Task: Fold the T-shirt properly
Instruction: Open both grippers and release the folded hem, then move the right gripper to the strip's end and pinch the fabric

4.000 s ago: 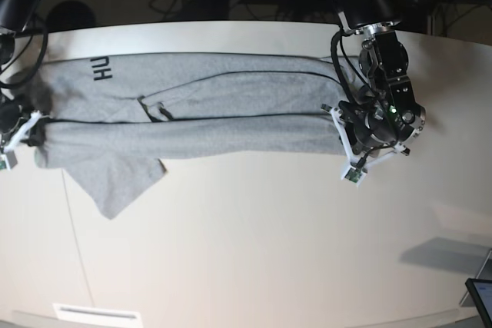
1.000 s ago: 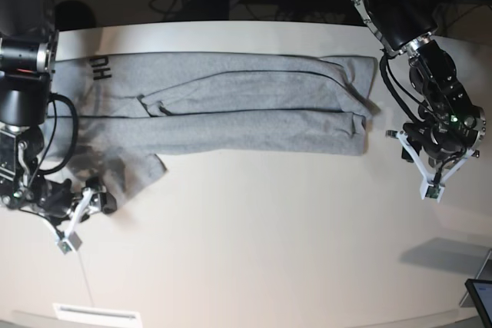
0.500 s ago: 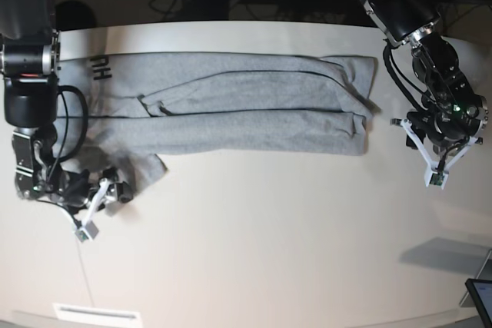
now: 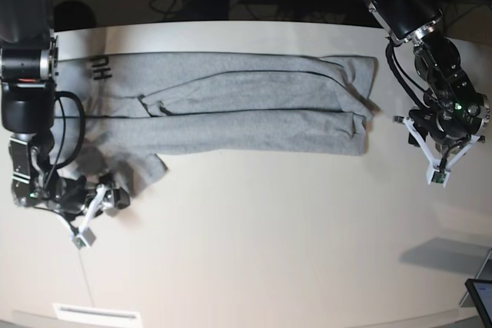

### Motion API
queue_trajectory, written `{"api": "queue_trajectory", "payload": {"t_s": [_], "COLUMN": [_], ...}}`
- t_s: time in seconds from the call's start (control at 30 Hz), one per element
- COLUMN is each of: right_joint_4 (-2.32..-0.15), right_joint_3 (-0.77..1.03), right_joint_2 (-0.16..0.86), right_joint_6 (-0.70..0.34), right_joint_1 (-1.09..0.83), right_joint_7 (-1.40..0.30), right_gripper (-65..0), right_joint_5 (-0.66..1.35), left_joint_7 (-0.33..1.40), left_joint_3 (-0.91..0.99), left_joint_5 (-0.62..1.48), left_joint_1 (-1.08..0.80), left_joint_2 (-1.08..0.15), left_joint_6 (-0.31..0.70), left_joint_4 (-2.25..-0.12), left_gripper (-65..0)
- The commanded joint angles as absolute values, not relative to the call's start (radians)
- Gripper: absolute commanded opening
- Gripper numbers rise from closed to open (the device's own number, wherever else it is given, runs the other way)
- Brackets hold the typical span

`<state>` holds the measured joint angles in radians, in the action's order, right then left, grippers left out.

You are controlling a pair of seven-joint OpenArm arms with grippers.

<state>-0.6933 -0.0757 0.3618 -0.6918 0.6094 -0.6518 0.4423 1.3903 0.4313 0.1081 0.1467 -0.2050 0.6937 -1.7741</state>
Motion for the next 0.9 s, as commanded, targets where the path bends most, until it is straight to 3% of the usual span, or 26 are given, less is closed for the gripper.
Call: {"api": "queue_trajectory", "payload": {"t_s": [0.0, 0.23, 0.53, 0.77, 0.87], "right_joint_4": [-0.707, -0.694, -0.522, -0.519, -0.519], "right_joint_3": [-0.073, -0.074, -0.076, -0.070, -0.067], "right_joint_2": [0.383, 0.384, 0.383, 0.343, 0.340], "right_joint_6": [-0.698, -0.698, -0.698, -0.698, -0.698], "right_joint_1": [0.659, 0.680, 0.710, 0.707, 0.690], "right_joint_7": [-0.627, -0.616, -0.501, -0.493, -0.493], "right_gripper": [-19.9, -19.4, -19.4, -20.5, -28.7], "right_joint_5": [0.460, 0.458, 0.456, 0.314, 0.314], "left_joint_7": [1.377, 1.377, 1.377, 1.377, 1.377], "left_joint_3": [0.433, 0.433, 0.433, 0.433, 0.433], "left_joint_5": [0.107, 0.107, 0.107, 0.107, 0.107], "left_joint_1": [0.165, 0.165, 0.165, 0.165, 0.165], "left_joint_2": [-0.220, -0.220, -0.220, -0.220, -0.220], "left_joint_6": [0.698, 0.698, 0.698, 0.698, 0.698], "left_joint_4": [-1.794, -1.794, -1.794, -1.794, -1.793], "left_gripper": [-37.6, -37.6, -37.6, -37.6, -37.6]}}
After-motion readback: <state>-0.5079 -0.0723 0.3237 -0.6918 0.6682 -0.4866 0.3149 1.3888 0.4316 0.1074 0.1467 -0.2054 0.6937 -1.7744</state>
